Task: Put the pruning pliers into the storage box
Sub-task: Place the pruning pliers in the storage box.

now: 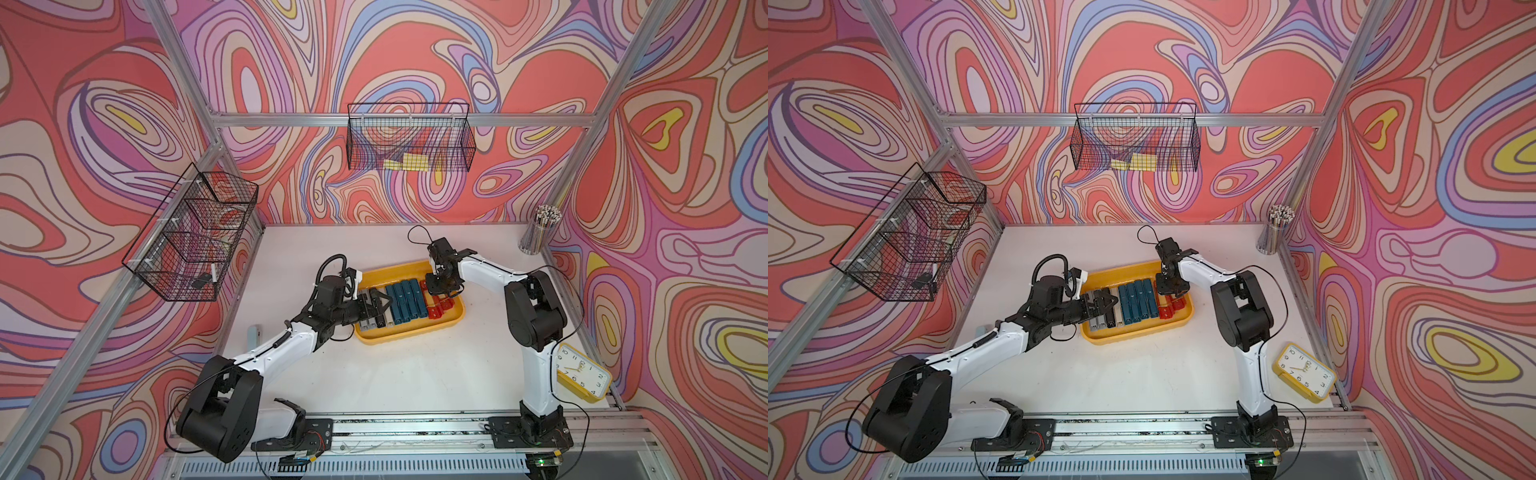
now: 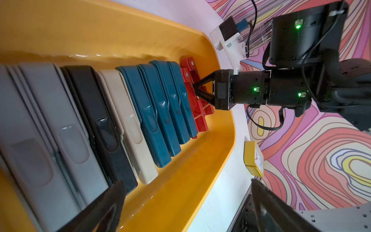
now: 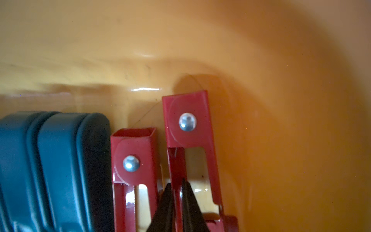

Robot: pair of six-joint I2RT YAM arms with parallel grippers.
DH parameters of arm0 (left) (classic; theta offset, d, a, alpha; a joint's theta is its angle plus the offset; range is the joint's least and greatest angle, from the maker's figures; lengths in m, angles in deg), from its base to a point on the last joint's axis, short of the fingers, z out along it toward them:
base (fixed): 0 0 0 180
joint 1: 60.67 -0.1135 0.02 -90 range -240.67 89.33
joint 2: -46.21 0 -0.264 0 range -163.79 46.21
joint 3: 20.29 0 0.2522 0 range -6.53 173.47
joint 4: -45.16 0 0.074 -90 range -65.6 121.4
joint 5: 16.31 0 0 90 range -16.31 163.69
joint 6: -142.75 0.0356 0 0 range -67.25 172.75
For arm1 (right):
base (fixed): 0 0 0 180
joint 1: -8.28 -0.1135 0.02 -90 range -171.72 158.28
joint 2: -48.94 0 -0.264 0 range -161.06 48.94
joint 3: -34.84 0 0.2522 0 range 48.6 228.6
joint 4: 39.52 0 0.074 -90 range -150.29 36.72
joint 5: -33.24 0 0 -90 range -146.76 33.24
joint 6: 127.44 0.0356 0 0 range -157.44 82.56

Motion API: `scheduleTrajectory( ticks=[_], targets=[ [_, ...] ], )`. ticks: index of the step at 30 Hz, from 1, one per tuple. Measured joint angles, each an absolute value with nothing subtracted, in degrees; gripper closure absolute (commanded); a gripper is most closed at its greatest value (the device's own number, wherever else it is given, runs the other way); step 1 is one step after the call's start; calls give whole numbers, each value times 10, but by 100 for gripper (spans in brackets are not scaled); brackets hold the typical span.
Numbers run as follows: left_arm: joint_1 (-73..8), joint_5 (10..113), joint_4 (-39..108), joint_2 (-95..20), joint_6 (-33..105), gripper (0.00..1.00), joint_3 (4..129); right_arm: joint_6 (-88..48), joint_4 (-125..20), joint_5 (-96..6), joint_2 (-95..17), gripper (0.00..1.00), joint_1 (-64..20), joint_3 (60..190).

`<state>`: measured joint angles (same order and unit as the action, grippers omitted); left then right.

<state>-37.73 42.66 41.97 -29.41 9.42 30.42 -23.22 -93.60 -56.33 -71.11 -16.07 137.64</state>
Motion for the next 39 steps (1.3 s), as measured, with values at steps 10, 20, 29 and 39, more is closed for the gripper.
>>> scheduleTrajectory(
  ticks=[10, 20, 29, 39],
  targets=[
    [-377, 426, 420, -294, 94, 1, 304, -232, -936, -569, -711, 76, -161, 1376],
    [-377, 427, 419, -293, 94, 1, 304, -232, -937, -574, -707, 76, -161, 1377],
    [-377, 427, 419, -289, 94, 1, 304, -232, -939, -581, -694, 77, -161, 1376],
    [-377, 427, 408, -287, 99, 1, 305, -232, -942, -582, -667, 77, -161, 1377]
  ],
)
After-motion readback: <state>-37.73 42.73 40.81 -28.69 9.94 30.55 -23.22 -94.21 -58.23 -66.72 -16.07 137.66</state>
